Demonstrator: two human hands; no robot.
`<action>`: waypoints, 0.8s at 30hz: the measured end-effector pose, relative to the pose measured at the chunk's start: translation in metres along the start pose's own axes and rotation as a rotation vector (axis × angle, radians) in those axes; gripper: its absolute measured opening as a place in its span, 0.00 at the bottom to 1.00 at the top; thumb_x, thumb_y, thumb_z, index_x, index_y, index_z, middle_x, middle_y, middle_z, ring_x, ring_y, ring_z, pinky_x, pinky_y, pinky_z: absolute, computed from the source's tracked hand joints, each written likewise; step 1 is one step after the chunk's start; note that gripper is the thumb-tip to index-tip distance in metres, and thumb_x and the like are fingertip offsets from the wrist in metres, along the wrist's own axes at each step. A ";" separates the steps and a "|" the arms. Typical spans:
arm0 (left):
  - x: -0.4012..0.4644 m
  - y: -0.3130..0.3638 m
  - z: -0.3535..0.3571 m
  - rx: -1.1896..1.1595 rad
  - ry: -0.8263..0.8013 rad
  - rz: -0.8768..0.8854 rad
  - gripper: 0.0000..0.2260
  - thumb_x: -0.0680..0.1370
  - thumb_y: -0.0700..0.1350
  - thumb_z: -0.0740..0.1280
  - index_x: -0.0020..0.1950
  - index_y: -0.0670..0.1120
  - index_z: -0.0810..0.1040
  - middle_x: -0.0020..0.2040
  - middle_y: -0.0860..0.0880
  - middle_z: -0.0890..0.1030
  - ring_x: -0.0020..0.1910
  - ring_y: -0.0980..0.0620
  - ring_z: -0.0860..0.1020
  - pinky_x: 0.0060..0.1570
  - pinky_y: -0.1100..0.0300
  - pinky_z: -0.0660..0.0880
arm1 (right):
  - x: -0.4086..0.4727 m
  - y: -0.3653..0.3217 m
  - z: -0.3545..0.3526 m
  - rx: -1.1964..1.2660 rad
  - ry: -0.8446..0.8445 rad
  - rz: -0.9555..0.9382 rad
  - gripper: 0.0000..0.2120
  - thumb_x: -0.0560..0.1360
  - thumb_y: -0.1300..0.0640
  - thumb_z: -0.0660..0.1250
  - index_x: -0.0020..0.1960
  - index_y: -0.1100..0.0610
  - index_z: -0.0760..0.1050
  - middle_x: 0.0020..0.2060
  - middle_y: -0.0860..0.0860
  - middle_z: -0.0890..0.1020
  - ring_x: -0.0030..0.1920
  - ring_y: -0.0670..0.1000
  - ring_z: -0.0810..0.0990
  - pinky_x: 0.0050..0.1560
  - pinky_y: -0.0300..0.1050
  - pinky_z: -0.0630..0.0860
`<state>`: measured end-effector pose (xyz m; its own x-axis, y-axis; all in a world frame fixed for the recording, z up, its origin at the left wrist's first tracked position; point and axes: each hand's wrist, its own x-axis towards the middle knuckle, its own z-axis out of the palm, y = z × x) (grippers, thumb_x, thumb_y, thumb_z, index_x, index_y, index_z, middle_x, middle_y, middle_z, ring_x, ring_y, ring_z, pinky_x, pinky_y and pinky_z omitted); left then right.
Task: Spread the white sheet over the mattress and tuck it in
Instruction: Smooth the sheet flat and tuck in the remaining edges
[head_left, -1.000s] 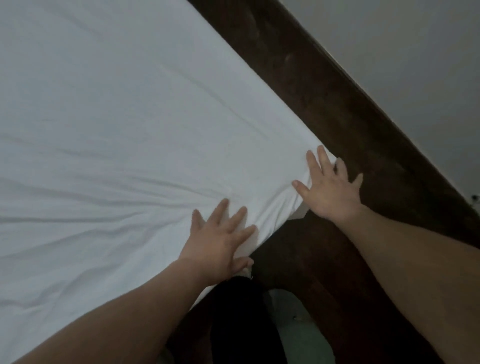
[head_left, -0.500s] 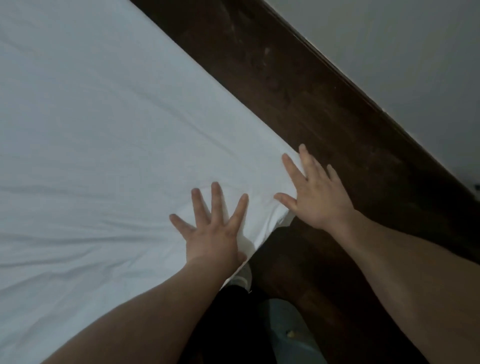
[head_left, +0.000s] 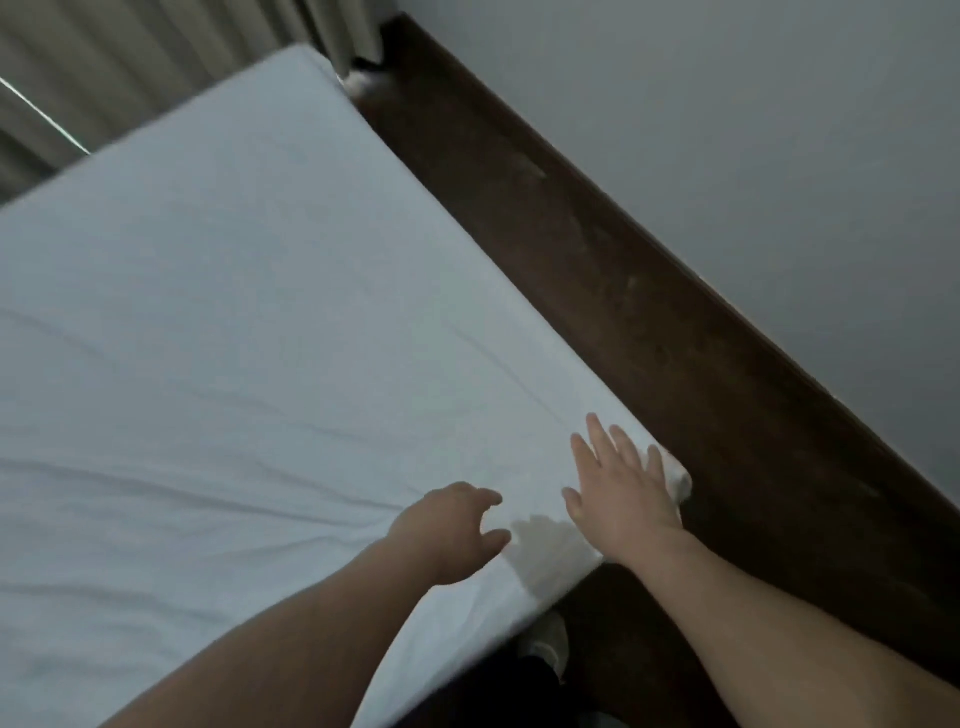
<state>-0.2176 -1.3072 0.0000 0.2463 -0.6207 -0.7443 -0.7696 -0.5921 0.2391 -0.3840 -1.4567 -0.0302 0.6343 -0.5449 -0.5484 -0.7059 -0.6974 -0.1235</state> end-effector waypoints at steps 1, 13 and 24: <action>-0.027 -0.007 -0.015 0.000 0.036 -0.036 0.26 0.79 0.63 0.62 0.77 0.58 0.68 0.73 0.52 0.73 0.71 0.49 0.72 0.70 0.50 0.70 | -0.013 -0.022 -0.026 -0.005 0.016 -0.043 0.31 0.84 0.40 0.51 0.83 0.49 0.49 0.83 0.51 0.42 0.83 0.57 0.43 0.79 0.67 0.47; -0.316 -0.117 -0.053 -0.078 0.346 -0.387 0.25 0.81 0.62 0.60 0.78 0.57 0.66 0.76 0.51 0.69 0.76 0.45 0.63 0.75 0.35 0.56 | -0.139 -0.197 -0.179 -0.167 0.151 -0.334 0.27 0.84 0.43 0.54 0.81 0.48 0.59 0.82 0.49 0.56 0.82 0.56 0.51 0.78 0.66 0.52; -0.443 -0.115 -0.047 -0.420 0.524 -0.884 0.28 0.81 0.61 0.61 0.80 0.54 0.64 0.78 0.50 0.65 0.75 0.43 0.65 0.69 0.40 0.68 | -0.175 -0.302 -0.245 -0.208 0.145 -0.913 0.28 0.83 0.42 0.57 0.81 0.47 0.58 0.82 0.48 0.57 0.81 0.54 0.54 0.79 0.64 0.54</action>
<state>-0.2105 -0.9879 0.3315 0.9050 0.0246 -0.4246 0.0366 -0.9991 0.0202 -0.2050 -1.2649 0.3062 0.9565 0.2100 -0.2026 0.1445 -0.9441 -0.2963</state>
